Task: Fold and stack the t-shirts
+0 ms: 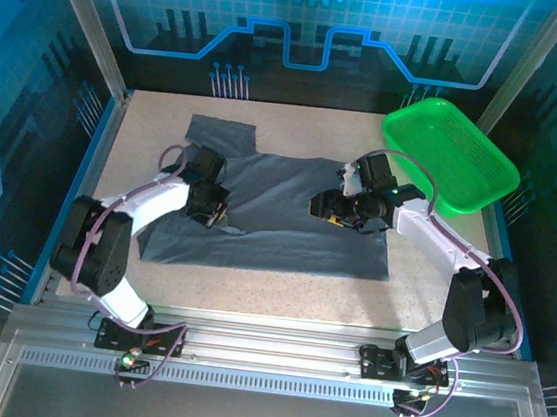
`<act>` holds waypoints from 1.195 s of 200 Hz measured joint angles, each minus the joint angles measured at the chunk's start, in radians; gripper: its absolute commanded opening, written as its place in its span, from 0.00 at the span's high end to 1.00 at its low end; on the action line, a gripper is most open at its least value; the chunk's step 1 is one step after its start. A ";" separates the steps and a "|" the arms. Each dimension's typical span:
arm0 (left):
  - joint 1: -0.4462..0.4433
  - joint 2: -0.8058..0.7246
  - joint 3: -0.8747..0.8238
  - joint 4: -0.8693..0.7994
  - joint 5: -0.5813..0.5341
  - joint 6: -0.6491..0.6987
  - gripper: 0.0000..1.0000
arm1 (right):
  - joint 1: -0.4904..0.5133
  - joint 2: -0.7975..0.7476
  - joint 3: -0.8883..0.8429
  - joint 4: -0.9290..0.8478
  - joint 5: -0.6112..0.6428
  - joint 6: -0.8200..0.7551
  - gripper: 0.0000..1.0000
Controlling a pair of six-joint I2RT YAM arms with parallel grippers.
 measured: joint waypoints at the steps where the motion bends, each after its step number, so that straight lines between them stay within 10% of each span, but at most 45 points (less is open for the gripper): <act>1: -0.001 0.003 0.005 -0.002 -0.001 0.002 1.00 | 0.000 0.000 0.000 0.000 0.000 0.000 0.38; 133: -0.121 0.397 0.463 -0.242 -0.094 0.509 1.00 | -0.030 0.001 0.011 -0.029 -0.005 0.003 0.38; 148: -0.126 0.423 0.485 -0.266 -0.099 0.543 0.67 | -0.032 0.001 0.011 -0.030 -0.006 0.003 0.38; 161: -0.131 0.435 0.502 -0.282 -0.112 0.563 0.59 | -0.032 0.002 0.011 -0.031 -0.008 0.003 0.38; 205: -0.163 0.371 0.507 -0.293 -0.200 0.581 0.45 | -0.033 0.021 0.011 -0.034 -0.005 0.003 0.40; 239: -0.145 0.090 0.353 -0.225 -0.205 0.477 0.61 | -0.068 0.021 -0.005 -0.039 0.068 0.015 0.50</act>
